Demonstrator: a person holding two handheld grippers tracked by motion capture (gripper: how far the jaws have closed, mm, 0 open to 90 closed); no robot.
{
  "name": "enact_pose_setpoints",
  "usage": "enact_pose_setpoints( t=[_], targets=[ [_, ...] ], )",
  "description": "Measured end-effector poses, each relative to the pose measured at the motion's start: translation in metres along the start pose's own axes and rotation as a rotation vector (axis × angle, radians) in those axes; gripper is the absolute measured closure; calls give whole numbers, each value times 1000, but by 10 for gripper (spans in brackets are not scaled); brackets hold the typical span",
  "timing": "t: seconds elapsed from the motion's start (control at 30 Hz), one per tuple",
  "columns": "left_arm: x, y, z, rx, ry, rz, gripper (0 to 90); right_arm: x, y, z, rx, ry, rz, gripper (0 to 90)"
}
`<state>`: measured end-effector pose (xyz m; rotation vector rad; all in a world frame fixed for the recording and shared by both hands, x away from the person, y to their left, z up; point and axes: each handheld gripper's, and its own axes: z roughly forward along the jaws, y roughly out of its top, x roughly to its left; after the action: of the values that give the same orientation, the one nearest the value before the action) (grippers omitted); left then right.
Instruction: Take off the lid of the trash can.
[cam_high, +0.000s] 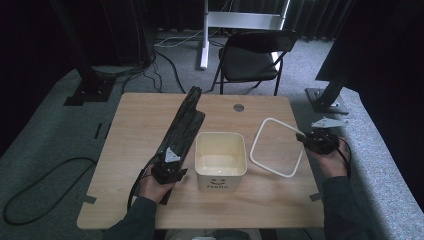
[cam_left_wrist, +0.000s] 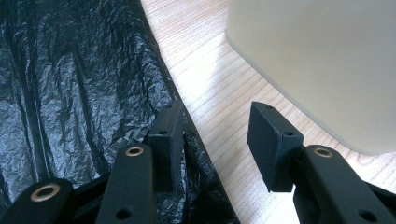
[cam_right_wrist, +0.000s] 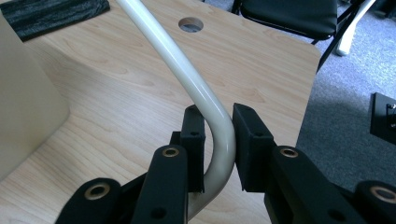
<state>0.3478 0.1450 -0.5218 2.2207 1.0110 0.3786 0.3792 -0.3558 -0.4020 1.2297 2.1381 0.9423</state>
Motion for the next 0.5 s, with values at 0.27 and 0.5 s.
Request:
enact_pose_setpoints(
  t=[0.27,0.5],
  targets=[
    [-1,0,1,2,1,3,561,1,-9,9,33,-6,-3,756],
    [-1,0,1,1,0,3,561,4,-16,20,60,-9,-8,756]
  ],
)
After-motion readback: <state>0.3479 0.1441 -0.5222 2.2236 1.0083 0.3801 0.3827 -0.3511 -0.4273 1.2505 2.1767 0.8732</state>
